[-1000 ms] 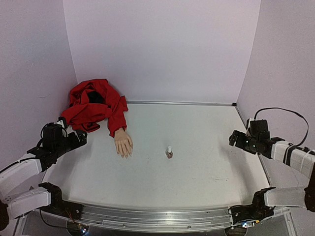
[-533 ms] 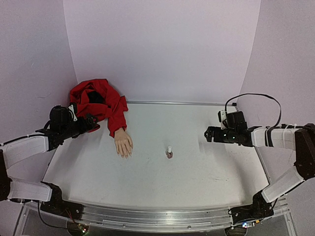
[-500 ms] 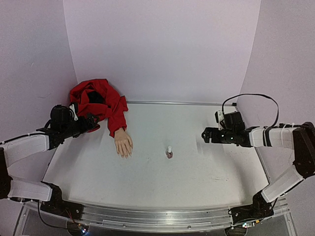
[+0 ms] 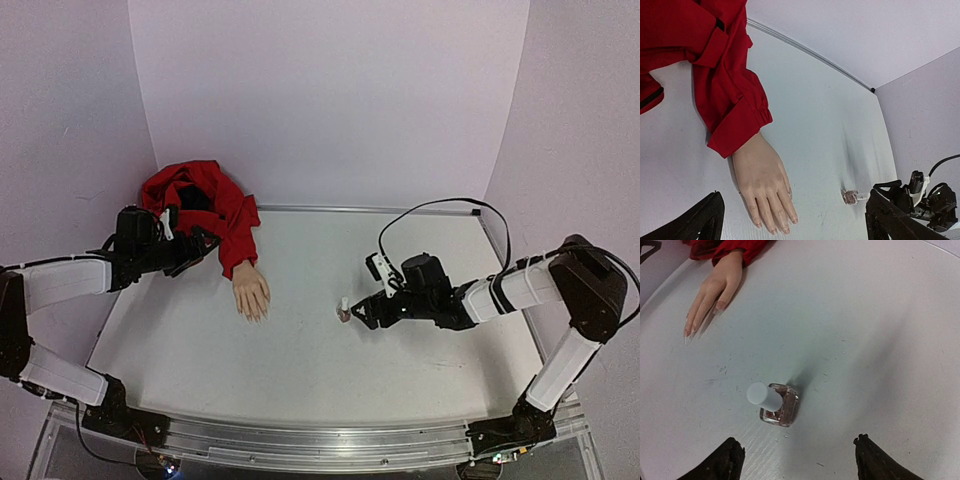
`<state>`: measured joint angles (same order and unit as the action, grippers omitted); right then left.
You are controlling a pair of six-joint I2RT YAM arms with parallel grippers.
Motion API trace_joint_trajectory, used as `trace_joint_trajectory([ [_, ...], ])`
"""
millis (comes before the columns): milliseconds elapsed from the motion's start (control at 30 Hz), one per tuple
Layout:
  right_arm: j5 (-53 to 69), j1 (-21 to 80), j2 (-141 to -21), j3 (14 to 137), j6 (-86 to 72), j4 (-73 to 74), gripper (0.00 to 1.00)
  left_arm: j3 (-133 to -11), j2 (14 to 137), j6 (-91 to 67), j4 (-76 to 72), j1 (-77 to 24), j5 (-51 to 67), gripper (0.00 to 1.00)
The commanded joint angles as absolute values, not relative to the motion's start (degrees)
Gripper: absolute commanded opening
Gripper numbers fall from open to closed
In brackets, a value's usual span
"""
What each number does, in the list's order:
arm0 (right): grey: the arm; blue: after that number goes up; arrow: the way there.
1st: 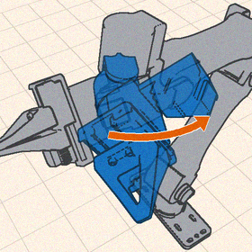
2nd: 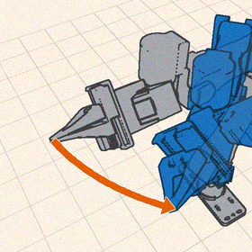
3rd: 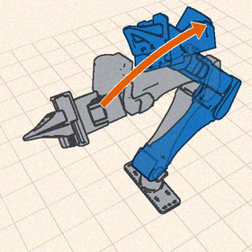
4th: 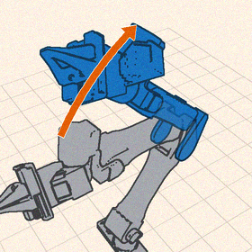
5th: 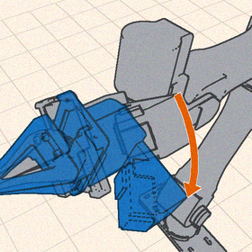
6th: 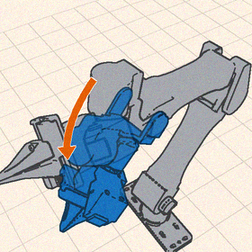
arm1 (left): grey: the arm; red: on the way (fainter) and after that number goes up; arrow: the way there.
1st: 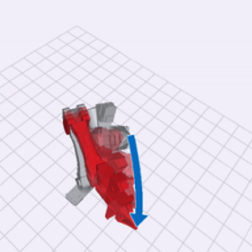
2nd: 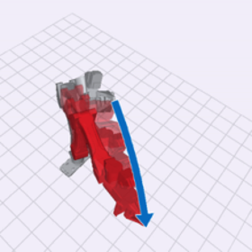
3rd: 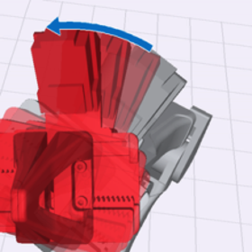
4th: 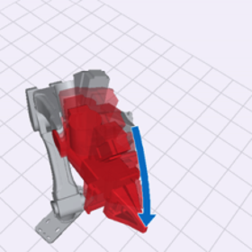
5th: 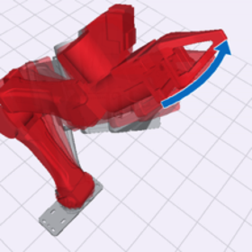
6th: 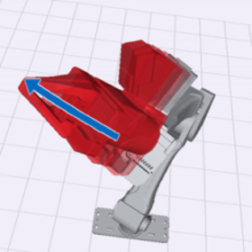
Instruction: Paint the nails
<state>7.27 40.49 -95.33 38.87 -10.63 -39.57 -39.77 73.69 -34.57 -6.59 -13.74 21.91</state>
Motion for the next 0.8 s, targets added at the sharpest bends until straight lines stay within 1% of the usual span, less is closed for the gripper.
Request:
trace_joint_trajectory([
  [0, 9.68, 41.46, -97.28, 36.41, -7.30, -48.78, 0.71, -43.37, 73.94, -34.30, -9.89, -14.93, 24.05, 0.99],
  [67, 9.85, 42.25, -98.77, 36.14, -6.23, -50.09, 0.65, -43.61, 74.24, -34.28, -9.87, -15.27, 23.91, 1.00],
  [167, 8.94, 43.73, -101.01, 36.28, -5.14, -51.80, 0.64, -43.71, 74.31, -34.28, -9.90, -15.76, 23.90, 0.99],
  [300, 6.97, 45.30, -104.17, 36.72, -4.28, -54.06, 0.60, -43.51, 73.90, -34.02, -9.85, -16.34, 23.42, 0.99],
  [433, 4.81, 46.46, -107.56, 37.55, -3.02, -56.90, 0.54, -43.43, 73.89, -34.01, -9.85, -16.55, 23.34, 1.00],
  [633, 1.08, 47.19, -112.09, 37.86, -2.52, -63.24, 0.47, -43.26, 73.22, -33.93, -9.89, -16.70, 23.08, 0.99],
  [767, 0.02, 47.27, -114.78, 39.15, -2.29, -64.99, 0.45, -43.07, 72.99, -33.84, -9.85, -16.73, 23.02, 0.99],
])
